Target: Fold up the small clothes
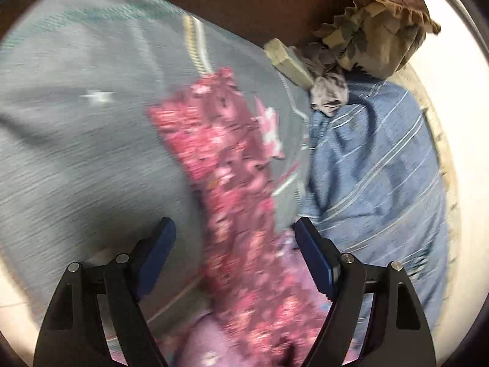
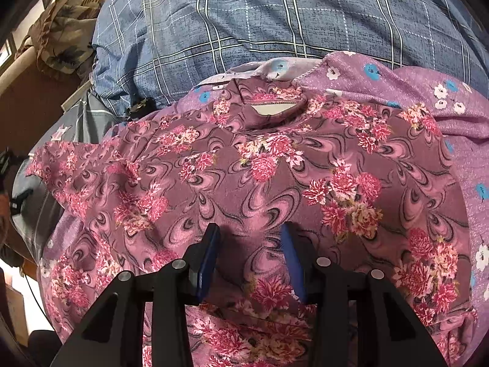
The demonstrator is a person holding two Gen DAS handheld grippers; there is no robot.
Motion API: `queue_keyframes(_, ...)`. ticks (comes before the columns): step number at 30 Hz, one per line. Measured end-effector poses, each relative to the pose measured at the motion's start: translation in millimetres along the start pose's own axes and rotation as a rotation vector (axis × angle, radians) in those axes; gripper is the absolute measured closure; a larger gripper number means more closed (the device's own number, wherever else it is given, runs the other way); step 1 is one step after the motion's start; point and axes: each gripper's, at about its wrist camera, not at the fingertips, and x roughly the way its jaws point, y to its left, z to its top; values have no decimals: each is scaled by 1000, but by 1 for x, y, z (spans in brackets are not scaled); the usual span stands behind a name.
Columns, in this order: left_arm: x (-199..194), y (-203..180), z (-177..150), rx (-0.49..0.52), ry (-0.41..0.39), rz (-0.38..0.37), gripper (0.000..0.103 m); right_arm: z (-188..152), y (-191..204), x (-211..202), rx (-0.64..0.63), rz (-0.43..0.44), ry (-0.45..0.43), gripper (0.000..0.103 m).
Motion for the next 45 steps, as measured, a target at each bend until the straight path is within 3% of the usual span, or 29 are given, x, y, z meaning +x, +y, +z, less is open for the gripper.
queue_keyframes(5, 21, -4, 14, -64, 18, -97, 25, 2, -2, 1, 6, 8, 3, 59)
queue_keyframes(7, 30, -9, 18, -32, 23, -88, 45, 3, -2, 2, 6, 7, 2, 59)
queue_keyframes(9, 42, -5, 22, -10, 46, -61, 87, 3, -1, 2, -1, 3, 1, 59)
queue_keyframes(11, 50, 2, 24, -8, 57, -68, 98, 3, -1, 2, -4, 2, 0, 59)
queue_keyframes(13, 48, 5, 23, 8, 46, -98, 98, 4, -1, 1, 0, 4, -1, 60)
queue_keyframes(16, 38, -16, 12, 140, 15, -36, 98, 6, -5, -1, 21, 14, -7, 63)
queue_keyframes(19, 22, -51, -7, 266, 11, -72, 98, 9, -16, -9, 78, 18, -36, 65)
queue_keyframes(23, 1, -125, -63, 526, 53, -132, 98, 14, -37, -24, 162, 11, -84, 64)
queue_keyframes(27, -10, -186, -140, 712, 141, -186, 98, 18, -67, -44, 275, 22, -137, 64)
queue_keyframes(34, -1, -265, -323, 954, 353, -302, 98, 17, -134, -82, 474, 34, -234, 64)
queue_keyframes(37, 22, -275, -387, 986, 523, -276, 90, 14, -158, -93, 525, 50, -266, 61)
queue_keyframes(39, 32, -273, -404, 946, 673, -253, 54, 11, -171, -98, 559, 68, -282, 60)
queue_keyframes(40, 30, -269, -401, 917, 693, -269, 50, 10, -175, -99, 572, 88, -282, 60)
queue_keyframes(43, 11, -260, -369, 823, 631, -391, 38, 11, -175, -97, 570, 150, -269, 58)
queue_keyframes(45, -2, -252, -338, 764, 540, -441, 20, 15, -163, -93, 530, 188, -252, 57)
